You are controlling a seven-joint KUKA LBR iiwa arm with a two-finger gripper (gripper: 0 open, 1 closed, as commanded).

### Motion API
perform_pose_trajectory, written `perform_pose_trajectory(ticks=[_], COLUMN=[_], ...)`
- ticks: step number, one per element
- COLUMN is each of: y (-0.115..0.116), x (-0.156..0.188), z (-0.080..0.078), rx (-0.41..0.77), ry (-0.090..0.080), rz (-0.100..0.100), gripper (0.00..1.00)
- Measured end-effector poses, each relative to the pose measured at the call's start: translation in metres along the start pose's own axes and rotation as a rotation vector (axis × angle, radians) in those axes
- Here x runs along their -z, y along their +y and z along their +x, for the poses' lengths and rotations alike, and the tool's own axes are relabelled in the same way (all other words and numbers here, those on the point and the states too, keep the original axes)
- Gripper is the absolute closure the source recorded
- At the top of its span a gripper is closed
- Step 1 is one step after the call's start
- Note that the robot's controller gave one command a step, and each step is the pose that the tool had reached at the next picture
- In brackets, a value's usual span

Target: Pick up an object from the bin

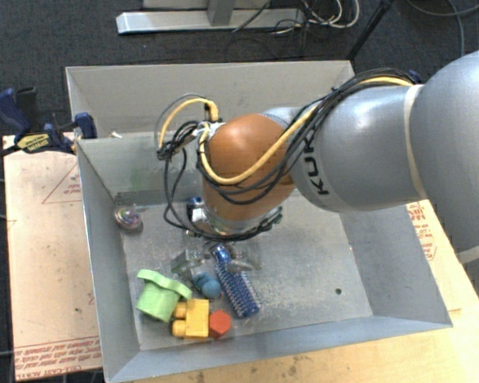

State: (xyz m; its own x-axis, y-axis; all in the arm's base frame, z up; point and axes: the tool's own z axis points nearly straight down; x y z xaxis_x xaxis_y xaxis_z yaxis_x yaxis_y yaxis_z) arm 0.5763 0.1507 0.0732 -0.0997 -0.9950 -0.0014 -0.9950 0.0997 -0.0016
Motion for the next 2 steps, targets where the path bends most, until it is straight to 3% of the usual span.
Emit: perform_pose_trajectory(ticks=[1,2], y=[0.000,0.017], x=[0.001,0.164], z=[-0.001,0.010], rx=[-0.002,0.032], ry=[-0.004,-0.004], rz=[0.001,0.008], gripper=[1.00,1.00])
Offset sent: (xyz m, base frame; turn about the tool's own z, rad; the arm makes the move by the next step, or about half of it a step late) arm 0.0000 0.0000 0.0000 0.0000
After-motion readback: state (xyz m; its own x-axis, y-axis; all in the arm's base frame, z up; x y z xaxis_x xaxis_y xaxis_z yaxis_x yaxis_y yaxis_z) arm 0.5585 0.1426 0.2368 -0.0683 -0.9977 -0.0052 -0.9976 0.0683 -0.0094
